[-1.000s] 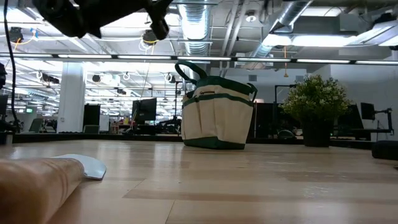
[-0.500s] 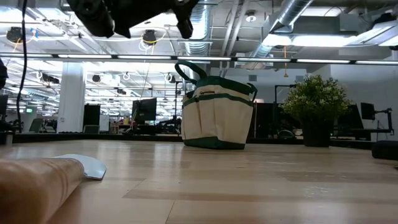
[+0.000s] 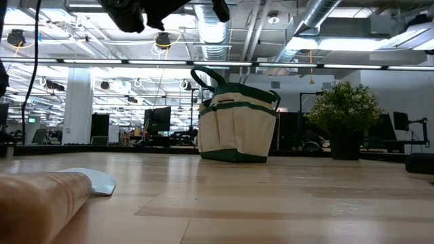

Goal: Pick & Place Garden tools in Gardening bag
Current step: Put the green shear scissors into the green gardening bag

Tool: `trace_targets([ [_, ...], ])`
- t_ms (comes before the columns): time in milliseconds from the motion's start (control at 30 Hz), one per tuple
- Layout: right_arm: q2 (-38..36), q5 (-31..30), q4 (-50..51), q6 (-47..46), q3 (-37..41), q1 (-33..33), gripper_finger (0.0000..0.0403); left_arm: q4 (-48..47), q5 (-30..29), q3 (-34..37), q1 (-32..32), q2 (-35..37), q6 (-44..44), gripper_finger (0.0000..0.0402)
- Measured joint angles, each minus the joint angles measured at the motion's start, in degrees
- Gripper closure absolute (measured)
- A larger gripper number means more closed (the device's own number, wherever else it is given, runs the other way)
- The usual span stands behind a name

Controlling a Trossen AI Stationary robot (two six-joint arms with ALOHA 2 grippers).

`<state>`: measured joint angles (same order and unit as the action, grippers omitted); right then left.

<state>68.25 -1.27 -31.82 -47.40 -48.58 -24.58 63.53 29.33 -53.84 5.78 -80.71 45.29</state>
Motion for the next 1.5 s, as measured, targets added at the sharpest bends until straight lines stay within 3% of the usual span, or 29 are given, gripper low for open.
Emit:
trace_targets([
  [500, 0.0, 1.5, -0.35, 0.9, 0.0, -0.04, 0.0358, -0.03, 6.06, -14.19, -0.68, -7.2, 0.03, 0.0199],
  [967, 0.06, 1.55, 0.36, 1.42, 0.0, 0.55, 0.0357, -0.15, 5.97, -17.74, -0.68, -11.7, 0.2, 0.0199],
  [1200, 0.44, 4.34, 1.44, -0.26, -0.02, 3.23, 0.0357, -0.09, 10.62, -24.43, -0.92, -14.25, 0.75, 0.0199],
  [1500, 0.46, 6.44, 1.47, -0.22, -0.02, 4.11, 0.0357, -0.12, 14.27, -24.92, -1.11, -14.38, 2.61, 0.0207],
])
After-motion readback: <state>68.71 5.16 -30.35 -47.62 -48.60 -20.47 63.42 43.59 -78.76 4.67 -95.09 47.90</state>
